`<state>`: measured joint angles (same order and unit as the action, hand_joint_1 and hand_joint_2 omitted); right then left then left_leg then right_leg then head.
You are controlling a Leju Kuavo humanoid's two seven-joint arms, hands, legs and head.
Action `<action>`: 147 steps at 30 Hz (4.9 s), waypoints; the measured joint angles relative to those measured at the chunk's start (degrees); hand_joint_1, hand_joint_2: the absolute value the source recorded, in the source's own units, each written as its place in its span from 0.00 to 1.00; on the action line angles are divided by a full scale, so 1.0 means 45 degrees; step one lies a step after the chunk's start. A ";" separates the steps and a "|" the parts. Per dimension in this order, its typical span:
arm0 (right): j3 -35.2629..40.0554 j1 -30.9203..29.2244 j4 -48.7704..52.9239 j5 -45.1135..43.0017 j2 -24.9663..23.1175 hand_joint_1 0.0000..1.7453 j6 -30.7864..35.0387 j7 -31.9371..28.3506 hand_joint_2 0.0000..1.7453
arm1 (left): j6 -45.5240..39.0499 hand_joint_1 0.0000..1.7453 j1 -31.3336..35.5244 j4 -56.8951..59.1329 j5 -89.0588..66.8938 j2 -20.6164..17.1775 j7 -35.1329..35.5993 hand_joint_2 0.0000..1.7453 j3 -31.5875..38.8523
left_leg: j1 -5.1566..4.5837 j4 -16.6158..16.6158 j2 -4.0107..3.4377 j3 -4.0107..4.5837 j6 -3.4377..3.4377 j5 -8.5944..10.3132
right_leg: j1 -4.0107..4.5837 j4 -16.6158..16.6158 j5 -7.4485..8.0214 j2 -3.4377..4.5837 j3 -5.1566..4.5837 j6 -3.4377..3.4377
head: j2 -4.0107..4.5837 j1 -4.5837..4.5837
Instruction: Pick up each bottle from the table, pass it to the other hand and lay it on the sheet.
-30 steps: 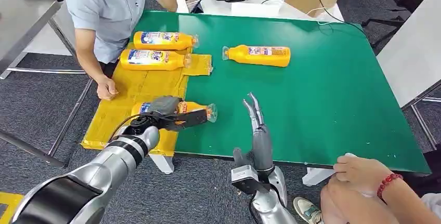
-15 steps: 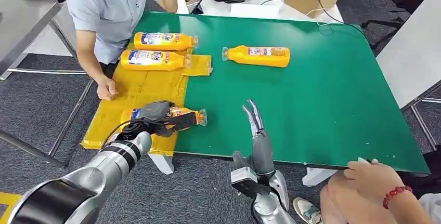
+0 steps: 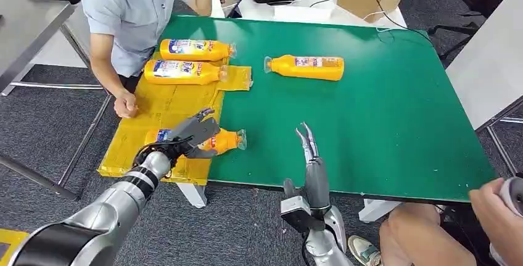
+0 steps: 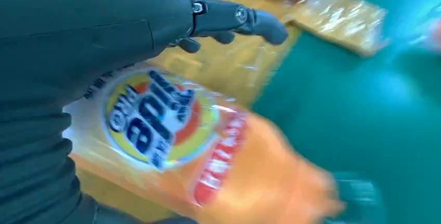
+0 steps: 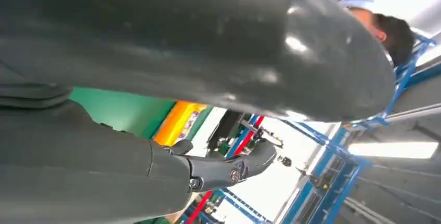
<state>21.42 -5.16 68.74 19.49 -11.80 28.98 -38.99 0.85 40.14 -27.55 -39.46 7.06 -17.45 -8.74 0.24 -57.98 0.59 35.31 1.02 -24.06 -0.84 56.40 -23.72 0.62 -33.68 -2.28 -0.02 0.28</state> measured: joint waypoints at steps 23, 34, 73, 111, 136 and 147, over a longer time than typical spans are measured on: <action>-0.1482 0.1569 0.2011 0.1779 0.0768 0.00 -0.0039 0.0394 1.00 | -0.1690 0.00 -0.7990 -1.4479 1.0013 0.0525 -0.2913 1.00 0.0334 | 0.0001 -0.0001 -0.0004 0.0090 -0.0008 -0.0018 | 0.0001 -0.0012 -0.0011 0.0002 -0.0096 0.0006 | 0.0000 0.0000; -0.2749 0.0927 0.1005 0.4270 0.1496 0.00 -0.0345 0.1715 1.00 | -0.2511 0.00 -0.9170 -1.6212 0.9202 0.0529 -0.3461 1.00 -0.0579 | 0.0001 -0.0001 -0.0003 0.0089 -0.0008 -0.0017 | 0.0005 -0.0011 -0.0009 0.0002 -0.0091 0.0005 | 0.0000 0.0000; -0.3274 -0.5760 -0.9208 0.7748 0.2691 0.80 -0.1636 0.5435 1.00 | -0.3162 0.00 -0.7790 -1.4196 0.9473 0.0641 -0.1761 1.00 -0.1949 | 0.0001 -0.0005 -0.0008 0.0080 -0.0002 -0.0005 | 0.0004 -0.0008 0.0002 0.0003 -0.0085 -0.0003 | 0.0000 0.0000; -0.4989 -0.1439 -0.1946 -0.1919 -0.0004 1.00 -0.4153 0.1094 1.00 | -0.0180 0.00 -0.9613 -1.3540 1.0295 0.0942 -0.1179 1.00 -0.1947 | 0.0004 -0.0002 -0.0008 0.0100 -0.0007 -0.0021 | 0.0007 -0.0008 -0.0012 0.0007 -0.0106 0.0005 | 0.0000 0.0000; 0.0953 -0.1272 -0.2206 0.1142 -0.0549 1.00 -0.3954 0.0126 1.00 | 0.0277 0.00 -0.8988 -1.3545 1.0236 0.1141 -0.1431 1.00 -0.3610 | 0.0006 -0.0001 -0.0009 0.0099 -0.0008 -0.0012 | 0.0008 -0.0005 -0.0008 0.0007 -0.0106 0.0005 | 0.0000 0.0000; 0.1399 -0.1809 -0.2608 0.0802 -0.0583 1.00 -0.4051 0.0136 1.00 | 0.0301 1.00 -0.8629 -1.3496 1.0445 0.1136 -0.1470 1.00 -0.3751 | 0.0006 -0.0001 -0.0007 0.0099 -0.0008 -0.0011 | 0.0008 -0.0005 -0.0008 0.0007 -0.0106 0.0004 | 0.0000 0.0000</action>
<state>27.71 -13.30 57.00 23.10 -14.43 10.75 -38.38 2.21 1.30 -88.28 7.54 12.17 -24.06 -25.62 0.27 -57.99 0.56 35.75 0.99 -24.11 -0.81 56.38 -23.76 0.65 -34.16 -2.26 -0.02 0.28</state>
